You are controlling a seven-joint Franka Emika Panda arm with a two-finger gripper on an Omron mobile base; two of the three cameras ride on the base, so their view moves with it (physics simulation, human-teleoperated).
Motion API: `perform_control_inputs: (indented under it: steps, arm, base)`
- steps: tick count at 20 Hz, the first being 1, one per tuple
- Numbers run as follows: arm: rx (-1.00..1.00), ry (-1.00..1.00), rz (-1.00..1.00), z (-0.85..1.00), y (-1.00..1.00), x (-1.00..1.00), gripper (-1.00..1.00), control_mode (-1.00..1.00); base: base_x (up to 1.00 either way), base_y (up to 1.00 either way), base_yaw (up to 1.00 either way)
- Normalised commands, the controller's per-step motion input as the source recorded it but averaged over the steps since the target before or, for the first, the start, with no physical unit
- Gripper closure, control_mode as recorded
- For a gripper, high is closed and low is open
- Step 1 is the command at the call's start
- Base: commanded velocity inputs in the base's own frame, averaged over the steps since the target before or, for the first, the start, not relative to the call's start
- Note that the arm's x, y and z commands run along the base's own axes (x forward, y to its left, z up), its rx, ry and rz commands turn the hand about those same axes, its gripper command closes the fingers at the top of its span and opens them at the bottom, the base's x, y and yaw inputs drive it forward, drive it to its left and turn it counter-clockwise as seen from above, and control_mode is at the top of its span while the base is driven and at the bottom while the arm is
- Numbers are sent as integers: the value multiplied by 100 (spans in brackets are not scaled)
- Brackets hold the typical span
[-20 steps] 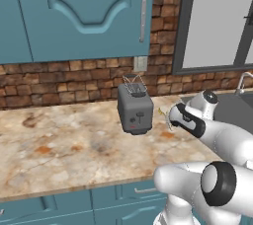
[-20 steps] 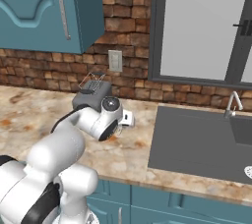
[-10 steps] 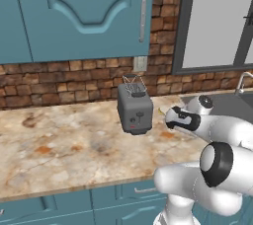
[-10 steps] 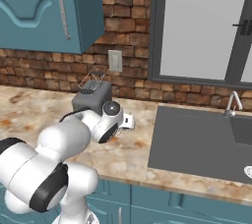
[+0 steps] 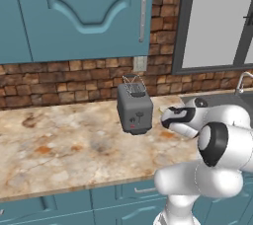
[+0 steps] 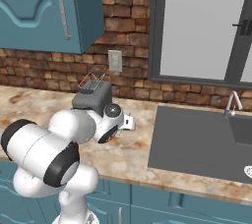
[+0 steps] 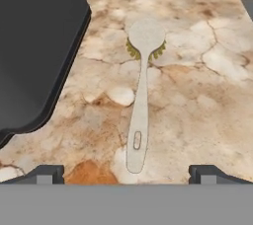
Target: Grab the spray bottle from the cabinet, then place it next to the cutting board for sanitizing. Then grab the dish brush from the countertop next to the sink and place it next to the cutting board.
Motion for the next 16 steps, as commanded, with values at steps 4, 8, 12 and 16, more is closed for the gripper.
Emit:
perform_control_inputs:
  steps: [4,8,12,16]
  arm:
    - [0,0,0,-18,0,17,-100,-100]
    - [0,0,0,-16,0,16,-100,-100]
    - [0,0,0,-15,0,16,-100,-100]
    - [0,0,0,-16,-2,16,-100,-100]
  base:
    - [0,0,0]
    - [0,0,0]
    - [0,0,0]
    - [0,0,0]
